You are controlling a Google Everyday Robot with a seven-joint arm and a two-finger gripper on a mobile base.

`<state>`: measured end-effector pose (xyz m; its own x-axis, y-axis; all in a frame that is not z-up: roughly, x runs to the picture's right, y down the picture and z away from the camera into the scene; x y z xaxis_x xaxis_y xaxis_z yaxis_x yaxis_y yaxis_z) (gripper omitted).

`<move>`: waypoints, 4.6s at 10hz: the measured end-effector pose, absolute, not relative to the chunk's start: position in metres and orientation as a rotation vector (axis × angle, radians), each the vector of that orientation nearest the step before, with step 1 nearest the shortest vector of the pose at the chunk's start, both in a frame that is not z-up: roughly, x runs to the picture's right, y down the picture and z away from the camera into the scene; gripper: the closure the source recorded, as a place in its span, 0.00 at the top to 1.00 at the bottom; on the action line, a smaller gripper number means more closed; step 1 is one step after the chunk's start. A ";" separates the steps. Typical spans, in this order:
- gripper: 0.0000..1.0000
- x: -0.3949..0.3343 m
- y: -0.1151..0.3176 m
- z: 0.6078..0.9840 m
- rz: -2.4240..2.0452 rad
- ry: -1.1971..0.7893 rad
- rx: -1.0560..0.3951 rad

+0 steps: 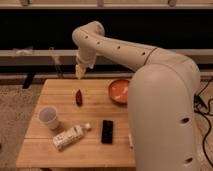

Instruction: Drag the pepper across the table

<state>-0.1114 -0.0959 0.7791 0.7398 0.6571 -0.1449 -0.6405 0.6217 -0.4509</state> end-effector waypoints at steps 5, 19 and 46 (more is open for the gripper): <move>0.63 -0.112 -0.096 0.779 0.745 -0.035 -0.504; 0.63 -0.112 -0.096 0.779 0.745 -0.035 -0.504; 0.63 -0.172 0.064 0.866 0.811 0.366 -0.680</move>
